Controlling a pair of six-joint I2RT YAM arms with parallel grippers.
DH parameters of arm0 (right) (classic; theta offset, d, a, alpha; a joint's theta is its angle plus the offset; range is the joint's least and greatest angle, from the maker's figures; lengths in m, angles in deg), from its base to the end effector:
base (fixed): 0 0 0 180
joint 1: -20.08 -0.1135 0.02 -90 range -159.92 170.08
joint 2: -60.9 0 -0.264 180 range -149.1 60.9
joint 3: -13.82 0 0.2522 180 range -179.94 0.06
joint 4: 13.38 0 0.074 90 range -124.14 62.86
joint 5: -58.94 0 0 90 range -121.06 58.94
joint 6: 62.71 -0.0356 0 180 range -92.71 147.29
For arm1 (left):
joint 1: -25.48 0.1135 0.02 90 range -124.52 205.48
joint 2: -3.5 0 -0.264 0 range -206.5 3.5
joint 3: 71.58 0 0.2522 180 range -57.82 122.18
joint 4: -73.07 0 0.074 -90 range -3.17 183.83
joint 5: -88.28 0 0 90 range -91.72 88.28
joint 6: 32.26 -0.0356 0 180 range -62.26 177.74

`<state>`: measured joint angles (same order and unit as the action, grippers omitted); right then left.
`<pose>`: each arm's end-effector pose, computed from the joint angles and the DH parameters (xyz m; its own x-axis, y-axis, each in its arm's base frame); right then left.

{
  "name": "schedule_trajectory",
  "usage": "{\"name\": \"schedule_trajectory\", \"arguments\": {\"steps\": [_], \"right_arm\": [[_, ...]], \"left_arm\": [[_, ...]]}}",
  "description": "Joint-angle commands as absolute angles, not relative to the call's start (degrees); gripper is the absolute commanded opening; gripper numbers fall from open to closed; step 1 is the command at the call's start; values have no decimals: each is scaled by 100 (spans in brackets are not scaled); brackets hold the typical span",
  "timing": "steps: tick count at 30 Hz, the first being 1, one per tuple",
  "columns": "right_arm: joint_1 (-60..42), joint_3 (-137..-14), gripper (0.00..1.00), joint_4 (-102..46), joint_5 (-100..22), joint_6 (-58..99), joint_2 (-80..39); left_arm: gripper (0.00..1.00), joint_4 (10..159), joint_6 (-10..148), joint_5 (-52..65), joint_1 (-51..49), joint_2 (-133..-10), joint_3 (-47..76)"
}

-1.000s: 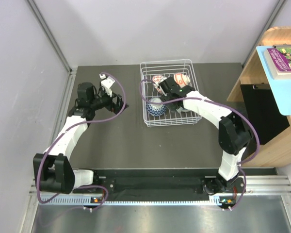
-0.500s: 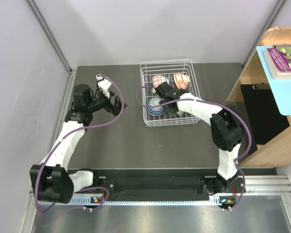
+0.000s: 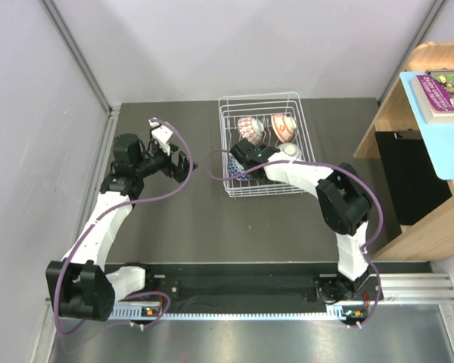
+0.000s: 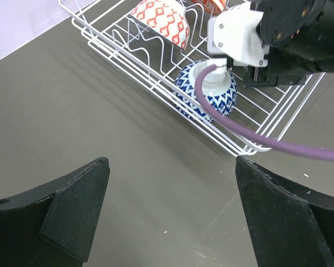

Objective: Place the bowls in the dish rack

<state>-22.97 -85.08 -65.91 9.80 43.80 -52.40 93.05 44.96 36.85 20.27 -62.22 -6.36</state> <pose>0.3142 0.2617 0.2004 -0.5511 -0.8089 -0.2047 -0.5064 0.5192 -0.6884 0.2559 -0.0456 0.3163 -0.1954 0.1915 -0.9618 0.7136 0.7006 -0.0055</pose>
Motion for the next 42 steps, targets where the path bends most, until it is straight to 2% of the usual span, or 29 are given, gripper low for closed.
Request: {"name": "schedule_trajectory", "arguments": {"steps": [1, 4, 5, 7, 8, 14, 32, 42], "right_arm": [[-2580, -8494, 8, -6758, 515, 4416, -5433], [-2624, -8467, 27, -6766, 418, 4451, -5398], [-2615, -8484, 40, -6775, 409, 4460, -5380], [-2624, -8519, 50, -6810, 313, 4460, -5354], [-2624, -8554, 61, -6836, 286, 4460, -5345], [-2659, -8607, 98, -6906, 102, 4565, -5353], [-2677, -9204, 99, -7267, -812, 4627, -5362], [-2668, -9714, 100, -7250, -848, 4733, -5468]], "left_arm": [[99, 9062, 4482, 3696, 2065, -6040, -702], [99, 9053, 4499, 3669, 2074, -6057, -711], [99, 9053, 4508, 3678, 2074, -6066, -711], [99, 9044, 4499, 3678, 2074, -6066, -720], [99, 9053, 4499, 3678, 2074, -6058, -720], [99, 9026, 4499, 3678, 2100, -6040, -746], [99, 8991, 4499, 3722, 2135, -6057, -807], [99, 8991, 4508, 3748, 2162, -6049, -816]]}}
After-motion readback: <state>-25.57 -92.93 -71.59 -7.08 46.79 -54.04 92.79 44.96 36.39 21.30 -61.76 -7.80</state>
